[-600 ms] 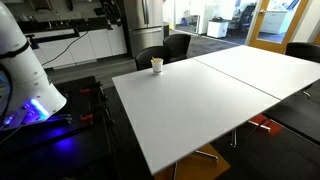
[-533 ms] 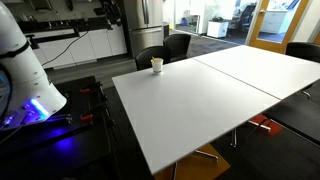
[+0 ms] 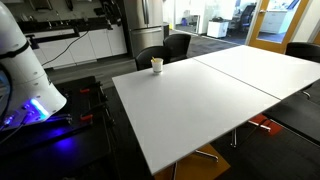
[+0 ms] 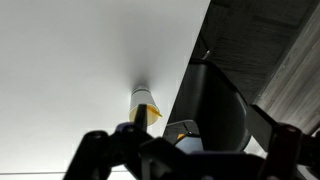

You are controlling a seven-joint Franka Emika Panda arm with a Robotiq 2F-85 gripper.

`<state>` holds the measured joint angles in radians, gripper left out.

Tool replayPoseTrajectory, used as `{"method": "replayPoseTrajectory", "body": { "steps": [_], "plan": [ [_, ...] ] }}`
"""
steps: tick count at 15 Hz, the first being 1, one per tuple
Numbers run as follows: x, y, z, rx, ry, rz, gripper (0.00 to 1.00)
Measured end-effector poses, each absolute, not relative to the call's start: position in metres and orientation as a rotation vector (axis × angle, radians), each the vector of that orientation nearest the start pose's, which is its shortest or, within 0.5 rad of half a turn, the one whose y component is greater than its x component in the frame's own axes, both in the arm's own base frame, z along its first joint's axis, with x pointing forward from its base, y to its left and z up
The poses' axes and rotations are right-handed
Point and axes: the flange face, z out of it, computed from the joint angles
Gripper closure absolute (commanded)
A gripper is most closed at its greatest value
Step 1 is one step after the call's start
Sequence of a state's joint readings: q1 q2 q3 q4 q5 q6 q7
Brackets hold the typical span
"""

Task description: Pick up the pen from the cup and place it on the table then move the cup to the right

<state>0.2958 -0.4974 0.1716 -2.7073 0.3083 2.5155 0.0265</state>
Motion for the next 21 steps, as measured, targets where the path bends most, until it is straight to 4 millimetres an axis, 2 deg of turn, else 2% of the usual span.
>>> {"method": "replayPoseTrajectory", "body": {
  "steps": [5, 8, 13, 21],
  "plan": [
    [0.366, 0.167, 0.412, -2.902, -0.36, -0.496, 0.0],
    [0.385, 0.154, 0.41, -2.875, -0.432, -0.6, 0.0],
    [0.424, 0.13, 0.406, -2.809, -0.688, -0.676, 0.0],
    [0.47, 0.146, 0.408, -2.49, -1.172, -0.684, 0.0]
  ]
}}
